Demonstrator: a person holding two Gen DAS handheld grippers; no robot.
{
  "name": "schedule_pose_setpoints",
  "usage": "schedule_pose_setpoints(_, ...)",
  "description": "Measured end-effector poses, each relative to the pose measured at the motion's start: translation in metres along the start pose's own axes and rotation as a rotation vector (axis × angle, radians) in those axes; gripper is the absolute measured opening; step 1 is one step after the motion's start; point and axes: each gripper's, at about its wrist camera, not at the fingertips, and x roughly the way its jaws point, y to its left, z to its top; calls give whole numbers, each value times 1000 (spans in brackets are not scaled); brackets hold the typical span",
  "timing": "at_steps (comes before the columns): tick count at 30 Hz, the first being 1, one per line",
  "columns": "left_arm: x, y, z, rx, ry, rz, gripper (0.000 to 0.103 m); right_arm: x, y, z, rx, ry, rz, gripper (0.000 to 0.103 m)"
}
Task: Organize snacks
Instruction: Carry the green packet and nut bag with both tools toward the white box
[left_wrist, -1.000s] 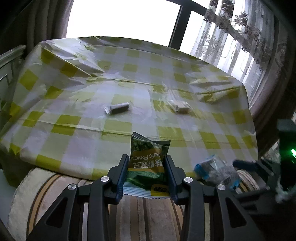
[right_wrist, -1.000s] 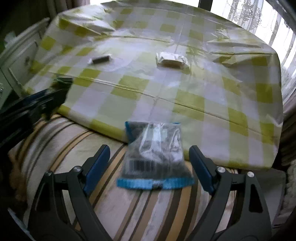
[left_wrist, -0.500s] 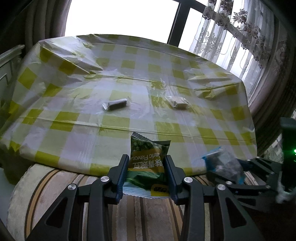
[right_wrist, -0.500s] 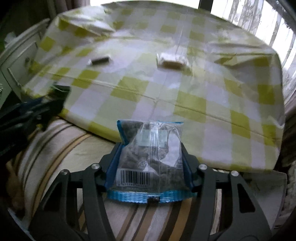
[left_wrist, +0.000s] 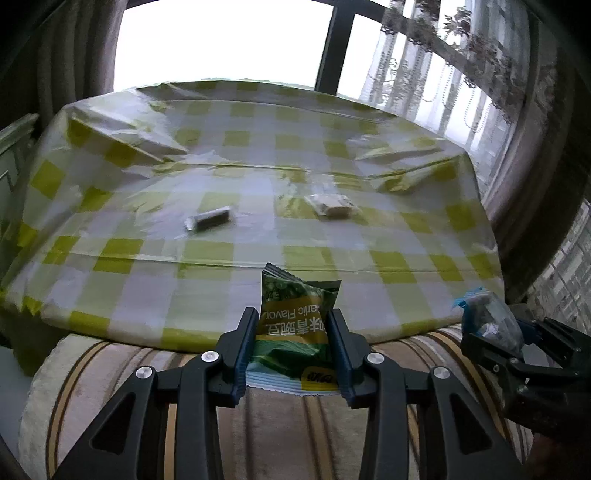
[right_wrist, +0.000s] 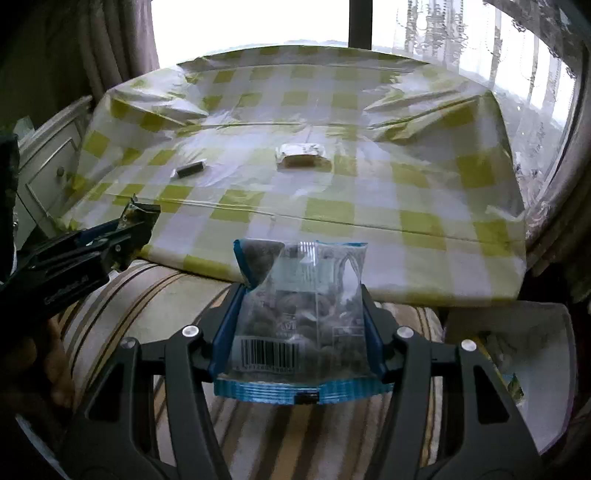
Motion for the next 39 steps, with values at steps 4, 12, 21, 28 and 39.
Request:
schedule_pose_setpoints(4,-3,-16,-1,27,0,-12,39,-9,-9,-8,12,-10,15,62)
schedule_pose_setpoints(12,-7,-50,-4,92,8,-47,39,-28,-30,-20,59,-27,7,62)
schedule_pose_setpoints(21,-9,-87,-8,155,26,-94,39,-49,-59,-30,113,-52,-32,62)
schedule_pose_setpoints(28,-8,-112,-8,193,39,-122,39,-61,-82,-40,160,-64,-58,62)
schedule_pose_setpoints(39,1,-157,-7,282,56,-176,39,-78,-121,-52,248,-85,-114,62)
